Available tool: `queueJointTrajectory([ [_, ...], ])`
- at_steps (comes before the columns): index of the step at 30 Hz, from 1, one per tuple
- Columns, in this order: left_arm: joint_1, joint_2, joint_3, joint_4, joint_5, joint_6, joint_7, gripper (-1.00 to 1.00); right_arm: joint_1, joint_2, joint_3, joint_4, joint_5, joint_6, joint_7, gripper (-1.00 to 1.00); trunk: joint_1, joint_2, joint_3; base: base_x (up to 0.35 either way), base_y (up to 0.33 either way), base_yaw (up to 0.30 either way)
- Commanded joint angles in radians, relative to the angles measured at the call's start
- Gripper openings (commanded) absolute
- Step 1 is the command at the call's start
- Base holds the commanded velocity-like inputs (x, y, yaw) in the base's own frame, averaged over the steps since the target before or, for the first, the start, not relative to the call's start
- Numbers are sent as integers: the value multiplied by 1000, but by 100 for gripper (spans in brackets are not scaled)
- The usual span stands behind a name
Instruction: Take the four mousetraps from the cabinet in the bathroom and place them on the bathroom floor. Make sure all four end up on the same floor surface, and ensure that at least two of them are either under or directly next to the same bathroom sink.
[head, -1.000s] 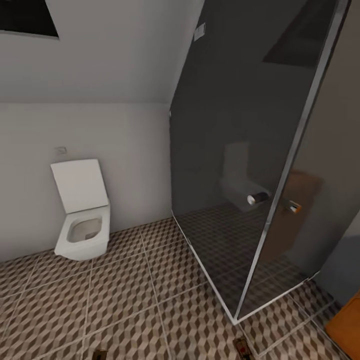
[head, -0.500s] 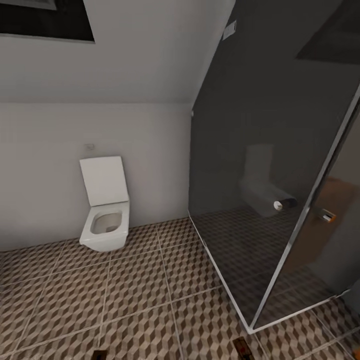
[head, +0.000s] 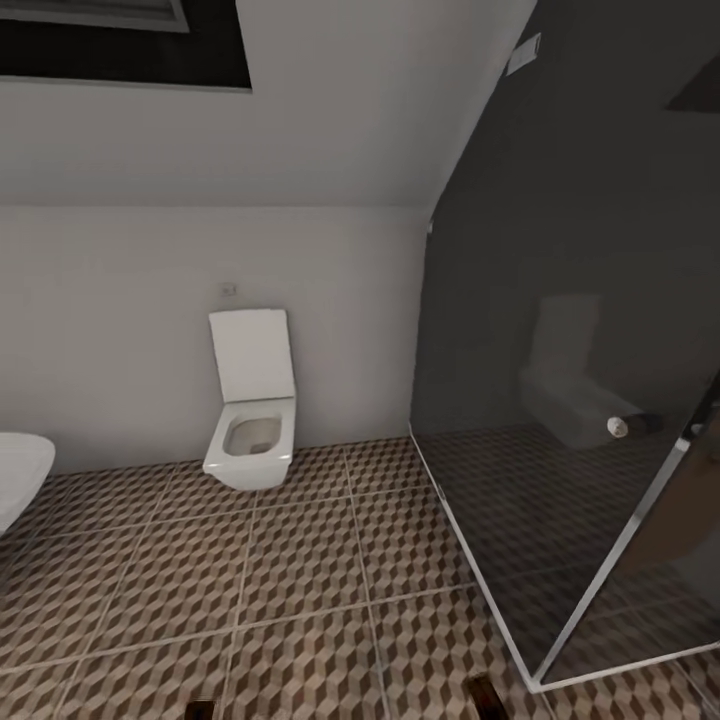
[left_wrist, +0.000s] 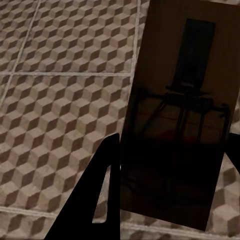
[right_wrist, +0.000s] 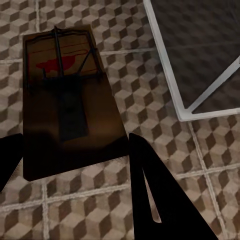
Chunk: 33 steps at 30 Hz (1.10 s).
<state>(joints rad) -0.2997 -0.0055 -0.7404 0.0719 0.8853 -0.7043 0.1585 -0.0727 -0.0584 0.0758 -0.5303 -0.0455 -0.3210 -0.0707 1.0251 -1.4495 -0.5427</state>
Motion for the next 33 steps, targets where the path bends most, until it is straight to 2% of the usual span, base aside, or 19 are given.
queueJointTrajectory([
  [1, -1, -1, -4, 2, -13, -1, 16, -100, -1, -1, 9, 0, -7, -3, -11, -100, 0, -1, -1, 0, 0, 254],
  [33, -1, -1, -4, 2, -13, -1, 16, -100, 0, 0, 10, 0, -7, -3, -11, -100, 0, -1, -1, 0, 0, 254],
])
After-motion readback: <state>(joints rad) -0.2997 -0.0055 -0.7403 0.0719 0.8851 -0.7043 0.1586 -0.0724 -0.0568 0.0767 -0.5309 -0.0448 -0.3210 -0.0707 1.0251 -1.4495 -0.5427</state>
